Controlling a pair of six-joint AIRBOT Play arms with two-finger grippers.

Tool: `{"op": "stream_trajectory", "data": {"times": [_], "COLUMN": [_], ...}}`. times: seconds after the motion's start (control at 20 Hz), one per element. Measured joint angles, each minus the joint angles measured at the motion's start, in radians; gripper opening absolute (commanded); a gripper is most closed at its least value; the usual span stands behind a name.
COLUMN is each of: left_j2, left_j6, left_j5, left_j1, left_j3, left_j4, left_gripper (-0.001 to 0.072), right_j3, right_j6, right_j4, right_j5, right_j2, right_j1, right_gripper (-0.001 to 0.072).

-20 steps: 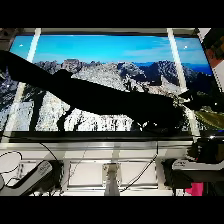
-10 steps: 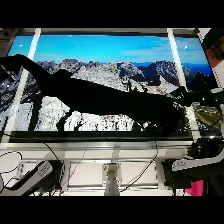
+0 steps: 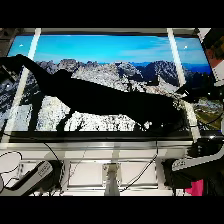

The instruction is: Fold the clothes and pants, and hang the long-sleeved shirts on hangers.

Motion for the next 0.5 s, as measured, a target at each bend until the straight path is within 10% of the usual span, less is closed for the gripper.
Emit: {"op": "stream_trajectory", "data": {"times": [0.4, 0.5], "left_j2": [0.0, 0.0], "left_j6": [0.0, 0.0], "left_j5": [0.0, 0.0], "left_j1": [-0.005, -0.008], "left_j3": [0.0, 0.0], "left_j4": [0.0, 0.0], "left_gripper": [0.0005, 0.0005], "right_j3": [0.028, 0.03], "right_j6": [-0.023, -0.026], "right_j4": [0.04, 0.047], "right_j5": [0.127, 0.144], "right_j2": [-0.089, -0.112], "right_j1": [0.033, 0.054], "right_gripper": [0.0585, 0.043]}}
